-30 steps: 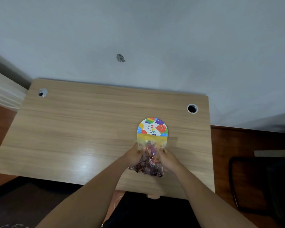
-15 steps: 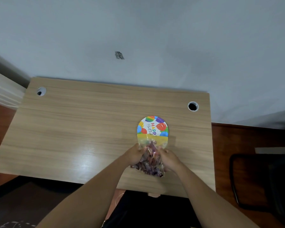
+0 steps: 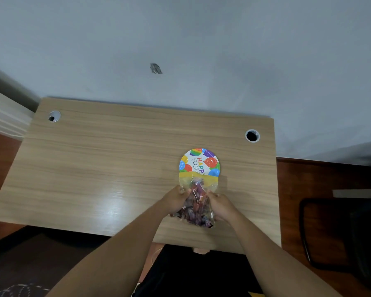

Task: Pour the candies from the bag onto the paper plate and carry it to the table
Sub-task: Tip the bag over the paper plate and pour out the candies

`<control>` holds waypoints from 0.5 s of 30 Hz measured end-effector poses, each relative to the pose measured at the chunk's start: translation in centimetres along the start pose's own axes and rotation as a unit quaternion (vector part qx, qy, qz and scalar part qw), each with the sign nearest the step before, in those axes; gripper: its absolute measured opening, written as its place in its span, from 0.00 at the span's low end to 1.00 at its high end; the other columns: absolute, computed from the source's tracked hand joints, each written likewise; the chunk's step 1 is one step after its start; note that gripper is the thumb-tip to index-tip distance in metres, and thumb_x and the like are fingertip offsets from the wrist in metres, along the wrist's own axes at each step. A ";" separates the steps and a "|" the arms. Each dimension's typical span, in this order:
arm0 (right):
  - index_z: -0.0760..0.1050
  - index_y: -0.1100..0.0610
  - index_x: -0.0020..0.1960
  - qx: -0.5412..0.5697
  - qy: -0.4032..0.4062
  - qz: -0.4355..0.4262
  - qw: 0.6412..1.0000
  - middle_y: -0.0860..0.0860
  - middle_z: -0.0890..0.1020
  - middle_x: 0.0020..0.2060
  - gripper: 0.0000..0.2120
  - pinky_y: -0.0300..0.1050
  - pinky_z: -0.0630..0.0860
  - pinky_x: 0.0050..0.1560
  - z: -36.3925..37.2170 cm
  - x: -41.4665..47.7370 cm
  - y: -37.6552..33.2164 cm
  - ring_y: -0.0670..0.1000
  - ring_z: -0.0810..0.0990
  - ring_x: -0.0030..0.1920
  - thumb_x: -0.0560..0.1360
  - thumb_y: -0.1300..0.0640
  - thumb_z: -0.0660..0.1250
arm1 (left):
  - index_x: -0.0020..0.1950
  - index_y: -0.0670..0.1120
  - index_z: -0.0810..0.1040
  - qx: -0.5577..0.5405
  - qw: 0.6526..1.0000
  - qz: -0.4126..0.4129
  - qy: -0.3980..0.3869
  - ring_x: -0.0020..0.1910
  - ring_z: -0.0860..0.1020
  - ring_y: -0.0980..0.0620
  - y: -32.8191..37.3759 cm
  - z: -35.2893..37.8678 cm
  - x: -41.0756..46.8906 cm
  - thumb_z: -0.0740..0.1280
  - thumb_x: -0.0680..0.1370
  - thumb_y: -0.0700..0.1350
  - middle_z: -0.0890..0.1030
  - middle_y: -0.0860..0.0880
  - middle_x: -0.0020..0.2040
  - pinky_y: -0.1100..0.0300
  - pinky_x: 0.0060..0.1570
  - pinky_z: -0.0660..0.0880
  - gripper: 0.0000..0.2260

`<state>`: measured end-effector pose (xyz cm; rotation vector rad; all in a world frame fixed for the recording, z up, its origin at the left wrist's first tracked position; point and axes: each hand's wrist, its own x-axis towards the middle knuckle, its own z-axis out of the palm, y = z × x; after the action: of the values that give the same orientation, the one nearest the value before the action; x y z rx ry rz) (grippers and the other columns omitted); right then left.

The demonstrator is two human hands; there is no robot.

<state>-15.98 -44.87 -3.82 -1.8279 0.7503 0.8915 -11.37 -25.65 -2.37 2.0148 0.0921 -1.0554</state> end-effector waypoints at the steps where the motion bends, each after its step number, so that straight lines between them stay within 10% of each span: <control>1: 0.84 0.67 0.59 -0.005 0.000 -0.001 1.000 0.66 0.88 0.55 0.31 0.49 0.76 0.56 0.0 0.0 -0.1 0.62 0.86 0.59 0.88 0.41 0.55 | 0.62 0.49 0.75 -0.001 1.000 0.000 0.003 0.53 0.76 0.50 0.0 0.0 0.0 0.60 0.89 0.49 0.80 0.47 0.55 0.64 0.39 0.70 0.07; 9: 0.85 0.65 0.52 0.018 0.001 0.012 1.000 0.61 0.89 0.46 0.34 0.58 0.84 0.61 0.0 0.8 0.7 0.64 0.89 0.52 0.80 0.35 0.58 | 0.66 0.45 0.80 -0.002 0.999 -0.038 0.015 0.55 0.86 0.44 -1.2 0.1 0.9 0.64 0.85 0.57 0.88 0.45 0.55 0.48 0.62 0.80 0.18; 15: 0.85 0.64 0.52 0.014 0.007 0.007 1.000 0.56 0.84 0.36 0.29 0.52 0.82 0.58 -0.5 -0.2 -0.1 0.60 0.87 0.47 0.86 0.41 0.58 | 0.63 0.44 0.78 0.016 0.999 -0.038 0.025 0.42 0.78 0.51 -0.2 0.1 0.4 0.64 0.86 0.55 0.82 0.47 0.48 0.62 0.39 0.72 0.16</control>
<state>-15.91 -45.29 -3.41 -1.8081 0.7823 0.8727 -11.25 -25.66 -2.85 2.0812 0.1800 -1.0602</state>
